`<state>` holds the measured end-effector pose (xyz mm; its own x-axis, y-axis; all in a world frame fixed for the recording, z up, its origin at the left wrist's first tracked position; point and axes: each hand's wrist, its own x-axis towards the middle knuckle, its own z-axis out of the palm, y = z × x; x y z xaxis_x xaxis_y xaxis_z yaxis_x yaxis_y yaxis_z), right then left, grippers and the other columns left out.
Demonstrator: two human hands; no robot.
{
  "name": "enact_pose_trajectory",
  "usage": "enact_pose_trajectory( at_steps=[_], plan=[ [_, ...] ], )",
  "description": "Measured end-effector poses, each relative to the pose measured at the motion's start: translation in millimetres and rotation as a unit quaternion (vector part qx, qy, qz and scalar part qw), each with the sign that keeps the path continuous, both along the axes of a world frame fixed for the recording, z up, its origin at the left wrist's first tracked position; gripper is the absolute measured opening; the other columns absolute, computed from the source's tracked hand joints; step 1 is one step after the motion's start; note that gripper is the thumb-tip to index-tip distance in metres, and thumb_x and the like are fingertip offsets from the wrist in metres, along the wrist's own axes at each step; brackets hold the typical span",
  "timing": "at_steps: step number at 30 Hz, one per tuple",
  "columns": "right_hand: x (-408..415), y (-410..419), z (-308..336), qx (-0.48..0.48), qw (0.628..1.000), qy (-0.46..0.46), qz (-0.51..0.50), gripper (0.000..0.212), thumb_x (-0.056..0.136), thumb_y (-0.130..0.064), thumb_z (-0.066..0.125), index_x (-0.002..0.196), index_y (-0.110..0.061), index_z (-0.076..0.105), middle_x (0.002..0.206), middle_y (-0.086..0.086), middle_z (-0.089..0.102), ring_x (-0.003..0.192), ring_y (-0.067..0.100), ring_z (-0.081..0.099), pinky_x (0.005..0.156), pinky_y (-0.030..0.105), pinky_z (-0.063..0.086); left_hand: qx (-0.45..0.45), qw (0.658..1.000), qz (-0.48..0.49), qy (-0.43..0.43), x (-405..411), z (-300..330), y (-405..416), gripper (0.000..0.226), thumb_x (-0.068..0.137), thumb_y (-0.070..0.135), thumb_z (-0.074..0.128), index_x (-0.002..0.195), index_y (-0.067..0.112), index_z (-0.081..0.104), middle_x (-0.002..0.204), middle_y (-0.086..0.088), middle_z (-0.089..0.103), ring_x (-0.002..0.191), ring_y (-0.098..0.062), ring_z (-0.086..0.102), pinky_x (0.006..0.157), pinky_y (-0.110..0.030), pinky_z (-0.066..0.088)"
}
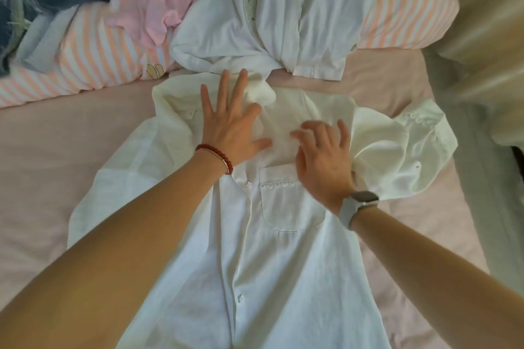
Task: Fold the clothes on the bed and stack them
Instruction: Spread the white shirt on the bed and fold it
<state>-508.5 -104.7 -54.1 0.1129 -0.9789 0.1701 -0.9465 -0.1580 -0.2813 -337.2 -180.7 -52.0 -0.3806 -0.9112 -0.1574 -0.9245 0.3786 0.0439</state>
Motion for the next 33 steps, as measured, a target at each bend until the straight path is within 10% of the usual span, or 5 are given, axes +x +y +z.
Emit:
enact_pose_trajectory(
  at_steps=[8, 15, 22, 28, 33],
  plan=[
    [-5.5, 39.3, -28.7, 0.145, 0.987, 0.067, 0.023, 0.041, 0.089, -0.025, 0.047, 0.128, -0.015, 0.055, 0.137, 0.01, 0.049, 0.131, 0.027, 0.042, 0.107, 0.059, 0.02, -0.105, 0.954, 0.184, 0.213, 13.7, 12.1, 16.7, 0.02, 0.088, 0.017, 0.055, 0.086, 0.001, 0.066, 0.123, -0.02, 0.05, 0.11, -0.035, 0.05, 0.087, -0.04, 0.044],
    [-6.2, 38.3, -20.9, 0.132, 0.991, 0.026, -0.017, 0.046, 0.086, -0.024, 0.035, 0.122, -0.007, 0.058, 0.13, 0.014, 0.053, 0.128, 0.03, 0.045, 0.106, 0.061, 0.019, 0.077, 0.684, 0.476, 0.548, 20.1, 37.9, 5.2, 0.021, 0.096, 0.021, 0.043, 0.076, 0.02, 0.046, 0.077, 0.001, 0.055, 0.058, -0.01, 0.054, 0.058, -0.024, 0.046],
    [5.9, 41.7, -9.5, 0.074, 0.997, -0.024, -0.025, 0.037, 0.084, -0.011, 0.046, 0.117, -0.004, 0.061, 0.124, 0.018, 0.058, 0.124, 0.036, 0.049, 0.106, 0.059, 0.024, 0.09, 0.945, 0.194, 0.245, -7.0, 20.0, 13.2, 0.06, 0.066, 0.049, 0.076, 0.106, 0.015, 0.046, 0.105, -0.001, 0.043, 0.094, -0.017, 0.045, 0.074, -0.03, 0.041],
    [12.8, 56.9, -5.9, 0.08, 0.994, -0.07, -0.032, 0.033, 0.078, 0.003, 0.057, 0.11, 0.0, 0.064, 0.12, 0.018, 0.06, 0.122, 0.037, 0.05, 0.107, 0.059, 0.021, 0.117, 0.952, 0.227, 0.166, -9.4, 11.8, 8.8, 0.016, 0.091, 0.018, 0.051, 0.102, 0.006, 0.054, 0.098, -0.01, 0.054, 0.091, -0.027, 0.051, 0.076, -0.036, 0.039],
    [2.9, 65.0, 4.9, 0.074, 0.985, -0.137, -0.078, 0.042, 0.087, -0.011, 0.034, 0.12, -0.001, 0.057, 0.126, 0.017, 0.055, 0.127, 0.034, 0.045, 0.111, 0.055, 0.014, 0.457, 0.452, 0.305, 0.703, -10.5, 49.6, -3.2, 0.022, 0.093, 0.008, 0.042, 0.091, 0.007, 0.064, 0.092, -0.009, 0.066, 0.087, -0.022, 0.064, 0.076, -0.034, 0.052]
  ],
)
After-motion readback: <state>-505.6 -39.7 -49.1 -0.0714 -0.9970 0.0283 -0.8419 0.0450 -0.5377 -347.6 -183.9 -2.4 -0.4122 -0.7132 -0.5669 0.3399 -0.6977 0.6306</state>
